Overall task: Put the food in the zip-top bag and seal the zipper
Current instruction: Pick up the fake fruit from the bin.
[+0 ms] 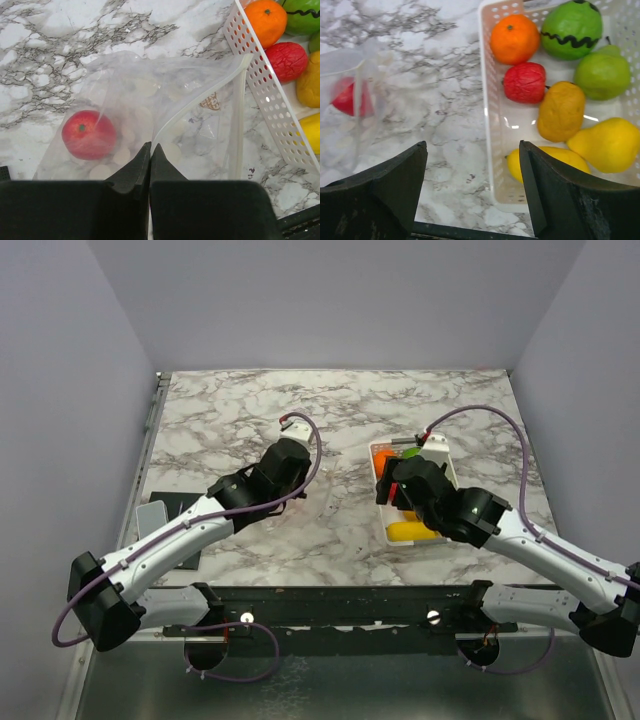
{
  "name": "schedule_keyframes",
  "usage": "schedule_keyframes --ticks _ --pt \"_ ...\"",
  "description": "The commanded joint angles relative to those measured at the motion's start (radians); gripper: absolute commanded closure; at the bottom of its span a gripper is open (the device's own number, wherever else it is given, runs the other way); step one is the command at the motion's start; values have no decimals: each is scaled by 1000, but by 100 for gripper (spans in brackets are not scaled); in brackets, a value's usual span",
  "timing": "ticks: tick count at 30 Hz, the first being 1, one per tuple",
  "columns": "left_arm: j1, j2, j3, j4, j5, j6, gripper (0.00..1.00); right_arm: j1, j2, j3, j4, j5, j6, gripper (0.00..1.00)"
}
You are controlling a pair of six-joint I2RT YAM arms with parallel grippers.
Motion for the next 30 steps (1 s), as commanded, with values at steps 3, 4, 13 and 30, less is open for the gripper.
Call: schedule_keyframes --ticks 3,4,13,30 --pt "3 -43 -44 32 -57 34 100 -67 32 -49 -149 60 17 22" --pt "5 -45 -47 32 -62 38 100 -77 42 -55 -153 59 17 22" --pt "37 -73 -53 37 -41 37 100 -259 88 -162 -40 -57 -33 22" --pt "52 -101 -63 43 -42 45 100 -437 260 -195 151 -174 -102 21"
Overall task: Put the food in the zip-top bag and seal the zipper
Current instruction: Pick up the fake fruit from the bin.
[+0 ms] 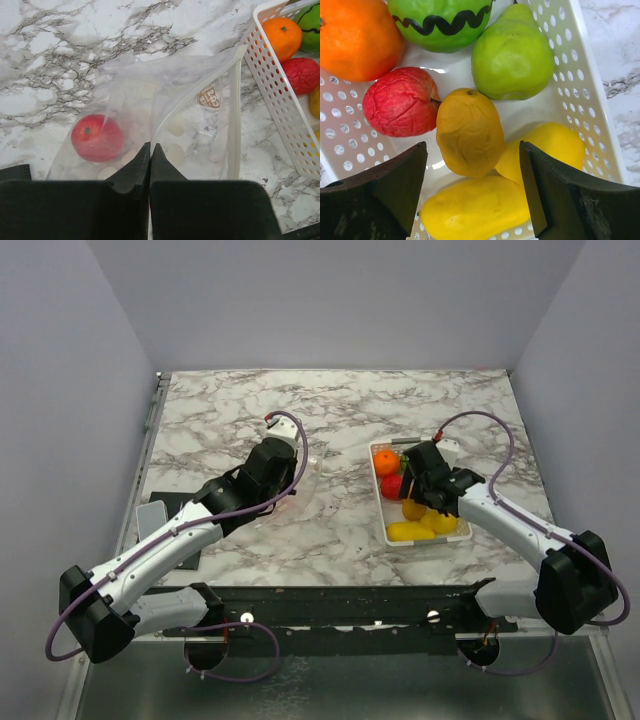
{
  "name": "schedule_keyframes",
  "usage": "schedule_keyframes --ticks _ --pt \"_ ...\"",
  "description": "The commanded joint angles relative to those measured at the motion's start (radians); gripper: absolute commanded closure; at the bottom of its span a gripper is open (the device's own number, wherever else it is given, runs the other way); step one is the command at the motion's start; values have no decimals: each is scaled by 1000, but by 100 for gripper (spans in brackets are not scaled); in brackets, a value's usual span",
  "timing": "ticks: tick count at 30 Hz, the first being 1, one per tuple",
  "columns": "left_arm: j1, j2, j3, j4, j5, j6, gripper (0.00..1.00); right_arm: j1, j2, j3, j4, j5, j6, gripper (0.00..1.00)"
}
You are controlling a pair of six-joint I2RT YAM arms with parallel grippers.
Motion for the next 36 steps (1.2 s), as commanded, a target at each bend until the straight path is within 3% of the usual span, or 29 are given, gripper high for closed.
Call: schedule_keyframes --ticks 1,15,17,26,32,36 --pt "6 -24 -16 23 -16 10 100 -24 42 -18 79 -62 -31 22" --pt "7 -31 -17 23 -11 12 100 -33 130 -48 113 -56 -36 31" --pt "7 -29 -16 24 -10 12 100 -34 135 -48 112 -53 -35 38" --pt "6 -35 -17 23 -11 12 100 -33 59 -18 47 -58 -41 88" --pt "7 -32 -16 23 -5 12 100 -32 -58 34 4 -110 -64 98" --pt "9 -32 -17 23 -5 12 100 -24 -114 92 -16 -166 -81 99"
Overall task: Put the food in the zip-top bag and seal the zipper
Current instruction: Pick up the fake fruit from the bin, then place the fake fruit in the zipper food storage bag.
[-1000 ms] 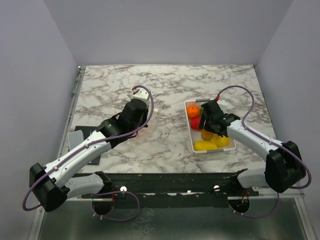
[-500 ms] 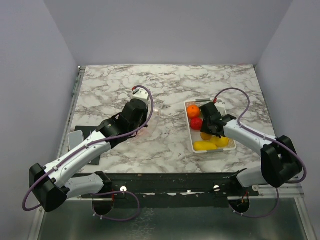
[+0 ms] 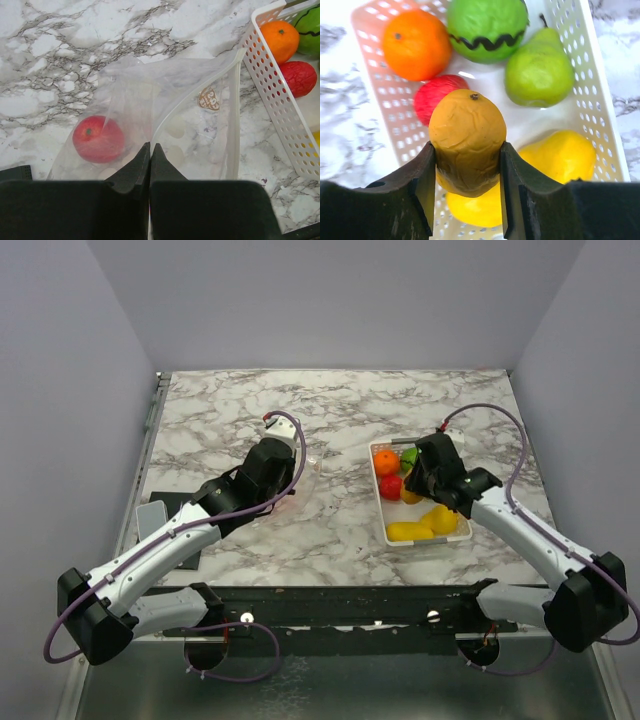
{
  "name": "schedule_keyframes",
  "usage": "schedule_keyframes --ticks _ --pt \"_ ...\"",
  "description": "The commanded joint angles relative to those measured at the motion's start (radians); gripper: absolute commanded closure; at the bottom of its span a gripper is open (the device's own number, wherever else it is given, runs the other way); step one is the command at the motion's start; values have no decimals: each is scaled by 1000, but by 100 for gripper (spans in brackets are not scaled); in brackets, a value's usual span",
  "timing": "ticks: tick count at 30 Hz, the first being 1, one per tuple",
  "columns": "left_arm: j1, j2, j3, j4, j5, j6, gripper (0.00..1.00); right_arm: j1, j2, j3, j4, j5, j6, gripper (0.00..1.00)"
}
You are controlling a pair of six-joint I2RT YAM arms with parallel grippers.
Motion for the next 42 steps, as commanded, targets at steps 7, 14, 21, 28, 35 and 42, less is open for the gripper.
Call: schedule_keyframes --ticks 7,14,21,28,35,42 --pt "10 -15 -15 21 -3 1 100 48 -131 118 33 -189 -39 99" --pt "10 -12 -17 24 3 3 100 152 -132 188 107 -252 -40 96" --pt "11 -11 -17 26 8 4 100 307 -63 276 183 -221 -24 96" --pt "11 -15 -18 28 10 4 100 394 39 341 251 -221 -11 96" --pt "11 -23 -20 29 16 4 100 461 124 392 283 -220 -7 95" --pt "11 -28 -20 32 26 4 100 476 177 395 304 -216 33 95"
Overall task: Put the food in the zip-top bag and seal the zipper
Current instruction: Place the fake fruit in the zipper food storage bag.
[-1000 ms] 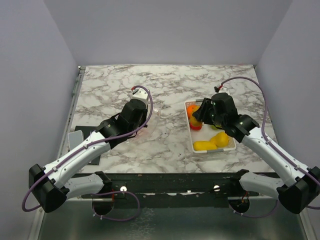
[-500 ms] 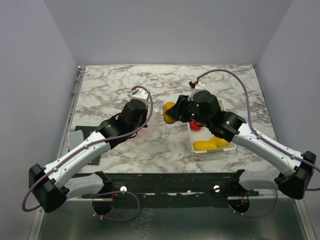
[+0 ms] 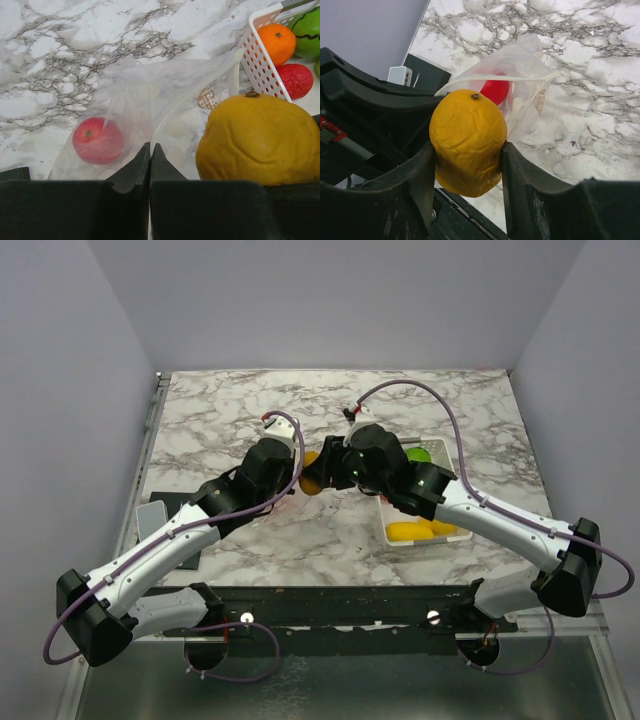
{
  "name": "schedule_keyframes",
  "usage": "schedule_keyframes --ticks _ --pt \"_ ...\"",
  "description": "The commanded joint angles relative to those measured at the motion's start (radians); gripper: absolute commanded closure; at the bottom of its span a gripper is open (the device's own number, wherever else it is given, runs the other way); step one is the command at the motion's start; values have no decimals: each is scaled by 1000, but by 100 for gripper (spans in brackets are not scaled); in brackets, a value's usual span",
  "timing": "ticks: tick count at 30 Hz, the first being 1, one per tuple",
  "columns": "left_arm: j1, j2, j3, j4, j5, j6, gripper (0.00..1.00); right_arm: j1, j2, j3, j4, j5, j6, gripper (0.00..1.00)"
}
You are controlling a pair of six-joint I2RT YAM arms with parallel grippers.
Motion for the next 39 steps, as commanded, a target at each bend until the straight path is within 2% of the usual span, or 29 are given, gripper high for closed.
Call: schedule_keyframes --ticks 1,10,14,18,23,26,32,39 --pt "5 -22 -13 20 22 2 100 9 36 20 41 -7 40 95" --pt "6 -25 -14 21 25 1 100 9 115 23 17 -22 56 95" --pt "6 -31 -16 21 18 2 100 12 133 -1 15 -13 62 86" --pt "5 -31 -16 21 17 3 100 18 135 -13 -3 9 64 71" --pt "6 -27 -16 21 17 4 100 20 100 -25 -20 41 62 38" --pt "5 -25 -16 21 14 3 100 20 65 -33 -36 67 61 26" --pt "6 -21 -16 21 14 4 100 20 -33 -77 -56 127 68 20" --pt "5 -16 -17 21 15 5 100 20 -158 -131 -125 235 85 25"
